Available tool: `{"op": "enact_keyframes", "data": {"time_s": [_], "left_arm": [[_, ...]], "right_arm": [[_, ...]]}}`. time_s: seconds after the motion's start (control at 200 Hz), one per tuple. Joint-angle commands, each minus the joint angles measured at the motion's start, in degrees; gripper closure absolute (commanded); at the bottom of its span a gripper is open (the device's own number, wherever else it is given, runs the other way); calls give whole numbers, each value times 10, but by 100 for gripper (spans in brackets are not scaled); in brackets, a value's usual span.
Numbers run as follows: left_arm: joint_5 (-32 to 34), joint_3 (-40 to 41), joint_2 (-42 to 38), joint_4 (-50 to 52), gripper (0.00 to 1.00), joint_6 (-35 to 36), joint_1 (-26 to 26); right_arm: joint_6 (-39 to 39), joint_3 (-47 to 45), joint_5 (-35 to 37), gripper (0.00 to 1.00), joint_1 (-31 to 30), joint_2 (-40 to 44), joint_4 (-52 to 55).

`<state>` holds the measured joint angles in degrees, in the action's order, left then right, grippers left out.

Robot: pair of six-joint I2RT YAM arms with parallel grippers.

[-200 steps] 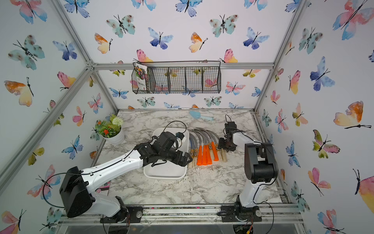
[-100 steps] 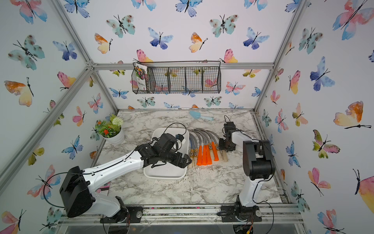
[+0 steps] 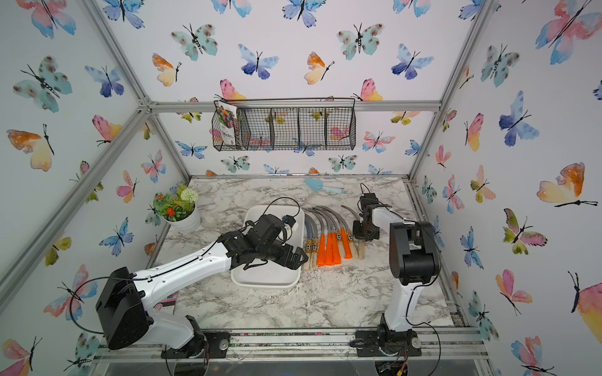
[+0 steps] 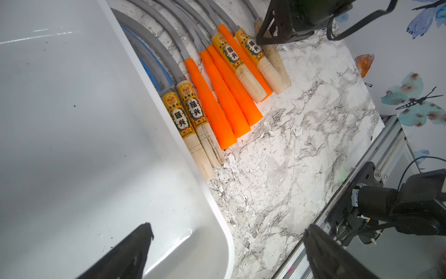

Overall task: Put small sickles into storage boxes
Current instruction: Pick up the sickle at the center of the board.

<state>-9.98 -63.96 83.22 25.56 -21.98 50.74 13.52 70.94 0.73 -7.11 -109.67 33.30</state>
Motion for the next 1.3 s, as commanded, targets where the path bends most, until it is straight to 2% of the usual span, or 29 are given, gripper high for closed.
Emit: {"op": "enact_keyframes", "data": {"time_s": [0.0,0.486,1.076,1.296], "left_arm": [[17,2,-9,3,2,1,1],[34,-18,-14,22,2,2,1],[56,-29,-23,44,2,5,-2],[66,-28,-36,53,2,3,-5]], "right_arm": [[12,9,28,99,-1,-27,47],[39,84,66,99,-1,-14,119],[49,99,30,99,-3,46,141],[62,134,17,99,-30,55,169]]}}
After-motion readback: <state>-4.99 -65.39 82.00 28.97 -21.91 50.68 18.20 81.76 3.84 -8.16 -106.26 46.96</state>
